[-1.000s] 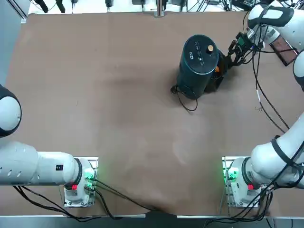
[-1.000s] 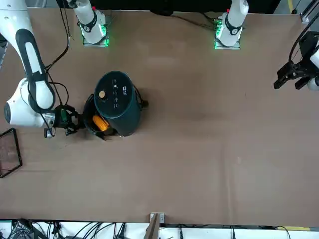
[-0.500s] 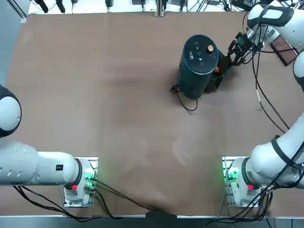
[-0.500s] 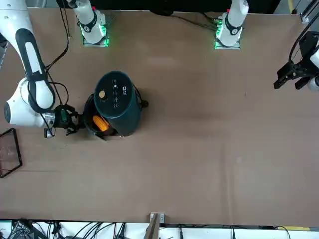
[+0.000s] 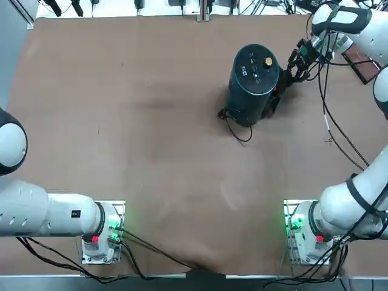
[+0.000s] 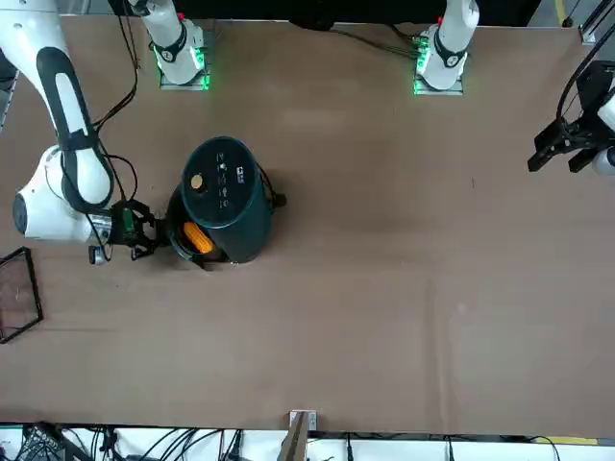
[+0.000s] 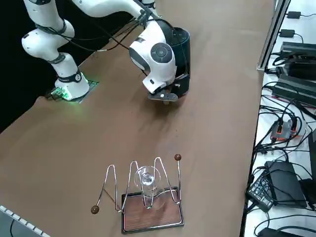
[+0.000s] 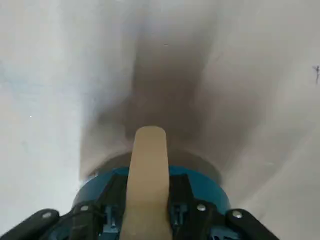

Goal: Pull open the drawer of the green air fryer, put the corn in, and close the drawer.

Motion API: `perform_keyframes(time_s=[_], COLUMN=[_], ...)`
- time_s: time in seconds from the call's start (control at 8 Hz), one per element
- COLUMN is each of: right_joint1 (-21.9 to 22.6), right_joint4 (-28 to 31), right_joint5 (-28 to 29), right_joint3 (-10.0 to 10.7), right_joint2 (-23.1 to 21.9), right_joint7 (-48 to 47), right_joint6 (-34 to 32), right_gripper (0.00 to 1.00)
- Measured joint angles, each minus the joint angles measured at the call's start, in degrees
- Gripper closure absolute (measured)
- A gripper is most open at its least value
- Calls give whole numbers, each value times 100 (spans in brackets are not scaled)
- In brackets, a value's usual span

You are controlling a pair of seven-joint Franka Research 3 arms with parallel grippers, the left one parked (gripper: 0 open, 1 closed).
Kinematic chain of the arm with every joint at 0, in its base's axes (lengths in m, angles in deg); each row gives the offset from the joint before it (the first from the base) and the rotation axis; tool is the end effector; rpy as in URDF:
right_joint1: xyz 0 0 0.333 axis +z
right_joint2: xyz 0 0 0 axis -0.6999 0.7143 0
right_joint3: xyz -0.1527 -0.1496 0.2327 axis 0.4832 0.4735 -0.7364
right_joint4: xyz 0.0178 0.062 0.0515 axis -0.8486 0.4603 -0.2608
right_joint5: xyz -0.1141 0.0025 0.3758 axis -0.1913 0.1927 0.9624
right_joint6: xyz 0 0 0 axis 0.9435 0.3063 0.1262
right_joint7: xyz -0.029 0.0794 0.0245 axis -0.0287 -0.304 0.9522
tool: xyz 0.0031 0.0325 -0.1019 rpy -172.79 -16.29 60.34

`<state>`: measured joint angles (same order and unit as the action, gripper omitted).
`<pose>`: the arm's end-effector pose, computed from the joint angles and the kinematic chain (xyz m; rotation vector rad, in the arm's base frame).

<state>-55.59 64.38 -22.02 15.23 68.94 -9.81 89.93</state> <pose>0.6022 -0.0224 0.2431 -2.2363 1.7678 0.5993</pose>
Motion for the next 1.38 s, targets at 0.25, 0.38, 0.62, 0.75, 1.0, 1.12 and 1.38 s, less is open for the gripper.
perform_keyframes(time_s=[0.25, 0.38, 0.62, 0.75, 1.0, 1.12, 1.38], right_joint1=[63, 80, 135, 179, 261, 294, 308], right_joint4=[188, 309, 476, 528, 599, 628, 645], right_joint5=[49, 149, 243, 258, 267, 272, 276], right_joint3=[-1, 0, -2, -3, -8, -11, -10], right_joint2=[-92, -151, -276, -333, -383, -384, -384], right_joint7=[-29, -26, -21, -21, -21, -21, -21], right_joint6=[253, 370, 456, 468, 532, 577, 616], right_gripper=[55, 55, 55, 55, 55, 55, 55])
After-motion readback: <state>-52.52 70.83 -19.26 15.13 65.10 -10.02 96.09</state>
